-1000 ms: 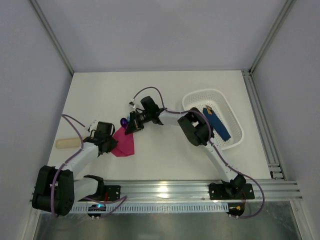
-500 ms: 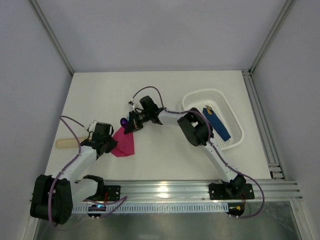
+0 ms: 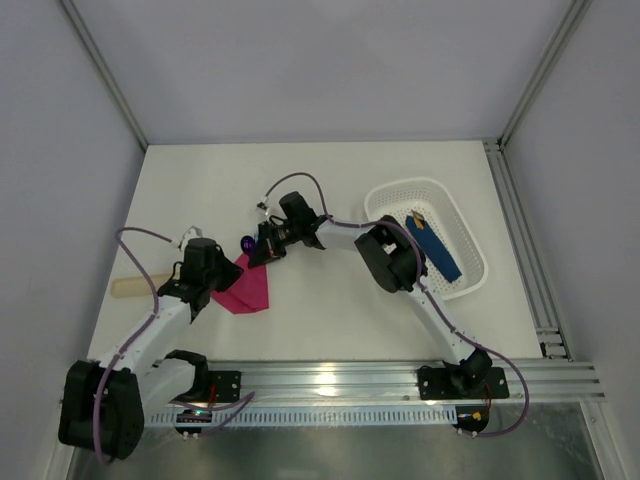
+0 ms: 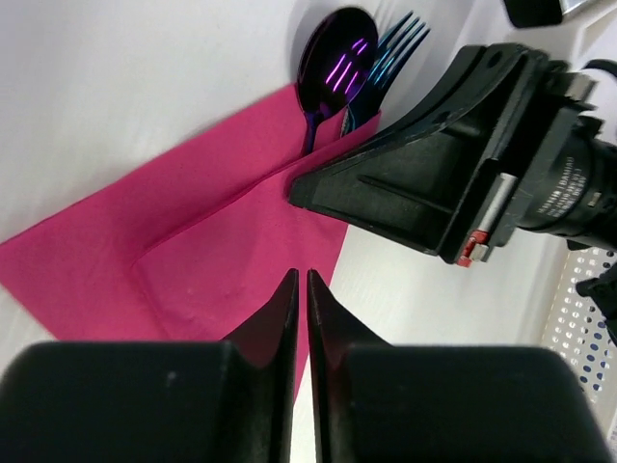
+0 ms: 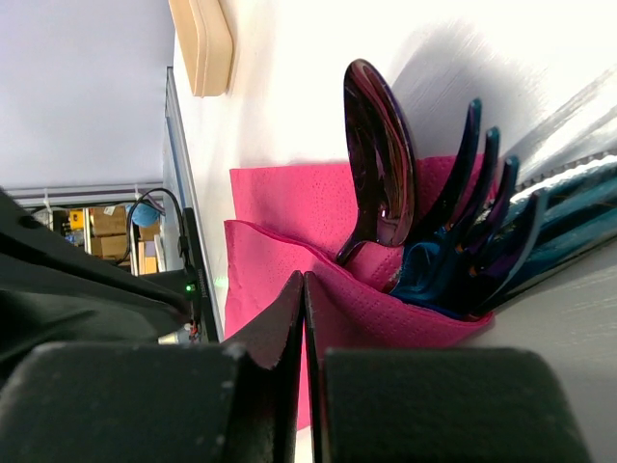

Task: Place the utensils on the paper napkin and roll it up
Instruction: Adjust the napkin at the center of the board.

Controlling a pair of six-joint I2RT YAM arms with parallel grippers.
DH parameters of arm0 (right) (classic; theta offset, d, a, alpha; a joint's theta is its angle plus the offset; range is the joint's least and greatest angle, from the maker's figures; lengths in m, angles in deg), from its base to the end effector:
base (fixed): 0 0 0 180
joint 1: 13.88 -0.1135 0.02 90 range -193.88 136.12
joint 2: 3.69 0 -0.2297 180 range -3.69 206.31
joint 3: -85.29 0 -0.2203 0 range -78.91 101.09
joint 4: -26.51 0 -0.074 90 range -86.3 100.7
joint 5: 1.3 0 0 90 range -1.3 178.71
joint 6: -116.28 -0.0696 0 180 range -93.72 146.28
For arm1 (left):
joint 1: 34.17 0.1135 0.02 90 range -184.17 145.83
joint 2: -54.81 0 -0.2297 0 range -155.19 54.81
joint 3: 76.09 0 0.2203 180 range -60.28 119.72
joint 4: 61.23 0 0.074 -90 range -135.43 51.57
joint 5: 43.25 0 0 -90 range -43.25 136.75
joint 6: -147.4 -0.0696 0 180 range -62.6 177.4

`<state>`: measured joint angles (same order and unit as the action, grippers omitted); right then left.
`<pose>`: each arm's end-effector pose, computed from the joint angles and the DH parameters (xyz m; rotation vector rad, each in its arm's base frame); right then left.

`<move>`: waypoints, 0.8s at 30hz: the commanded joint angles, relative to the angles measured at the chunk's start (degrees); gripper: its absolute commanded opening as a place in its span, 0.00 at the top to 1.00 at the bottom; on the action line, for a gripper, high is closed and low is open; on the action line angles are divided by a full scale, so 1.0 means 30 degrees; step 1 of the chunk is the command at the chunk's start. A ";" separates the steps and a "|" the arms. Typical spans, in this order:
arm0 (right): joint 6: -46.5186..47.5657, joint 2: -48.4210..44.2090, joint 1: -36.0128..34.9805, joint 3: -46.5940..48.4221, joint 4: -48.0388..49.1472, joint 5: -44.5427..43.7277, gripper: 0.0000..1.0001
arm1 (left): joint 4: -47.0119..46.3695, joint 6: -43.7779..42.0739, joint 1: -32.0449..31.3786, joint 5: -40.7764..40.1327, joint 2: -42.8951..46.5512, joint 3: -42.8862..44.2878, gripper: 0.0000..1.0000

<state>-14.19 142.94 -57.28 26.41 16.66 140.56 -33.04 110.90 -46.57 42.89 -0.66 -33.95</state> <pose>0.3301 0.3875 0.0773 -0.6742 2.4207 1.7229 0.2076 -0.0409 0.1569 -0.8576 2.1862 -0.5087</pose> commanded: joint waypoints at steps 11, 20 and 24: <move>0.0716 0.0021 0.0227 -0.0184 -0.0931 -0.1640 0.96 | -0.5568 0.0244 0.0179 0.1642 -0.5331 -0.1188 1.00; 0.0716 0.0050 0.0374 -0.0272 -0.1136 -0.1904 0.96 | -0.4274 0.0127 0.0151 0.0378 -0.5651 -0.1042 1.00; 0.0804 -0.0066 0.0403 -0.0272 -0.1428 -0.2021 0.96 | -0.4566 0.0215 0.0179 0.0699 -0.6443 -0.1100 1.00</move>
<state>-14.38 142.94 -57.10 26.41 16.63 140.30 -47.16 111.53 -46.39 46.55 -17.55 -37.25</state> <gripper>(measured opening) 0.038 0.002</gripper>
